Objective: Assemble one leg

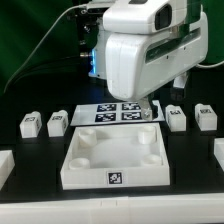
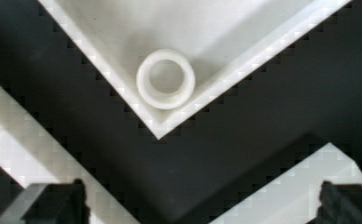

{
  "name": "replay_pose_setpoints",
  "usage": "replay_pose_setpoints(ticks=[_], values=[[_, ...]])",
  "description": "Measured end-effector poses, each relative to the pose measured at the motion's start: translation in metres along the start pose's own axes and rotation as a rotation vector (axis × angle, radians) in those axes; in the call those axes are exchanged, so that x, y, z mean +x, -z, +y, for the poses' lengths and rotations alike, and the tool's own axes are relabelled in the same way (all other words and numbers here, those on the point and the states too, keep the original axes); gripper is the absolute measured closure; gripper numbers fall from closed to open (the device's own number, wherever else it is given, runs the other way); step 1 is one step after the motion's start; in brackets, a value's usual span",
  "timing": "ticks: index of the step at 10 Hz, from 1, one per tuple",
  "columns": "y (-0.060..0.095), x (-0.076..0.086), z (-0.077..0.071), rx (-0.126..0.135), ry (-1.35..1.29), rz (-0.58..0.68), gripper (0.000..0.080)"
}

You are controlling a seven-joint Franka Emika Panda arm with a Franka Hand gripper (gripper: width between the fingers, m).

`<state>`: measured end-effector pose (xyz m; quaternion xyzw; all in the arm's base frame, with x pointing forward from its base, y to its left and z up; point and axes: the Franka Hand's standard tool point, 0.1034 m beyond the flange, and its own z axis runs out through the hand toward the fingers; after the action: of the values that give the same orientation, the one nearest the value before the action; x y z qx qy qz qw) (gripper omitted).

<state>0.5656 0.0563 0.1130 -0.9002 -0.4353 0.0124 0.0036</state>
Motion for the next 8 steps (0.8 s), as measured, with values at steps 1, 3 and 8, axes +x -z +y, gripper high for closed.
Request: replay_pose_setpoints(ticks=[1,3,8], values=[[0.0000,0.0000,0.0000,0.000,0.000,0.000,0.0150],[0.0000,0.0000,0.0000,0.000,0.000,0.000,0.0150],[0.0000,-0.0013,-0.0009,-0.001,0.055,-0.002,0.0150]])
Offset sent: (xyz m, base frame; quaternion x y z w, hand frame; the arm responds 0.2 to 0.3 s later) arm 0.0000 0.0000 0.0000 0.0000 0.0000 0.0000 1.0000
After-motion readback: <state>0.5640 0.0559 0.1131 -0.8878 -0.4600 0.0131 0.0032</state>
